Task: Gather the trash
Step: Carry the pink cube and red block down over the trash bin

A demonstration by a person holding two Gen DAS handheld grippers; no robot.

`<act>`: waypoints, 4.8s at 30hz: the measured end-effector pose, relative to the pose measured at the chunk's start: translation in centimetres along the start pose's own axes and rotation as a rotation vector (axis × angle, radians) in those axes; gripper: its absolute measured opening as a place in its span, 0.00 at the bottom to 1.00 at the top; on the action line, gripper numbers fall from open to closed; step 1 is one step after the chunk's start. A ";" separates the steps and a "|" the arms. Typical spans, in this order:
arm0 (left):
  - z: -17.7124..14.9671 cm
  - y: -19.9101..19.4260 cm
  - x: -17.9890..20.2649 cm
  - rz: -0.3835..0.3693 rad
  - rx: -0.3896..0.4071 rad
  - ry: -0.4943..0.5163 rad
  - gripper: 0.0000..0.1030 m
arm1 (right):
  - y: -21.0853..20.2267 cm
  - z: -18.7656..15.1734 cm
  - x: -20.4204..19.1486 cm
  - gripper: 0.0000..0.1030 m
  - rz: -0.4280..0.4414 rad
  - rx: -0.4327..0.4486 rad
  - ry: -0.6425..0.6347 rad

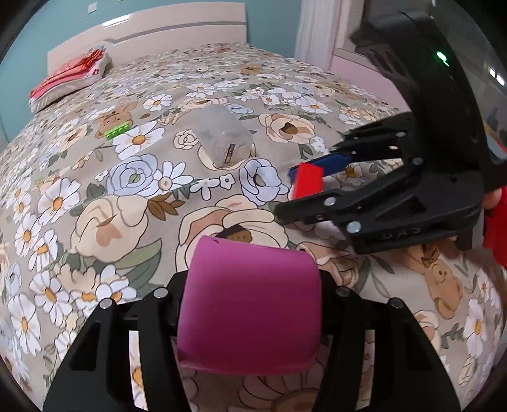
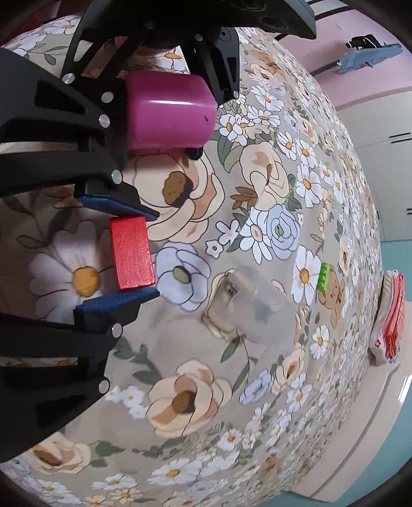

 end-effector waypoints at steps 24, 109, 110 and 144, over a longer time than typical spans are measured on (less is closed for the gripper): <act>2.1 -13.0 9.6 0.187 0.052 -0.094 0.55 | -17.6 -3.7 2.2 0.44 -0.128 0.083 0.126; -41.4 -17.6 30.0 0.259 -0.098 -0.216 0.55 | -26.0 -44.7 -25.4 0.44 0.066 -0.151 0.168; -41.6 -17.3 29.8 0.264 -0.102 -0.218 0.55 | -25.3 -45.2 -25.7 0.44 0.073 -0.167 0.169; -51.4 -5.1 26.9 0.244 -0.354 -0.378 0.55 | -13.7 -51.6 -29.9 0.44 0.052 -0.459 0.235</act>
Point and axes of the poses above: each gripper's, at about its wrist camera, not at the fingertips, and y roughly the way its jaws point, x to its right, z to its top, the point moved 10 cm from there along y, roughly the way its jaws point, and after that the axes turned 14 degrees about -z, right-handed, at the moved point
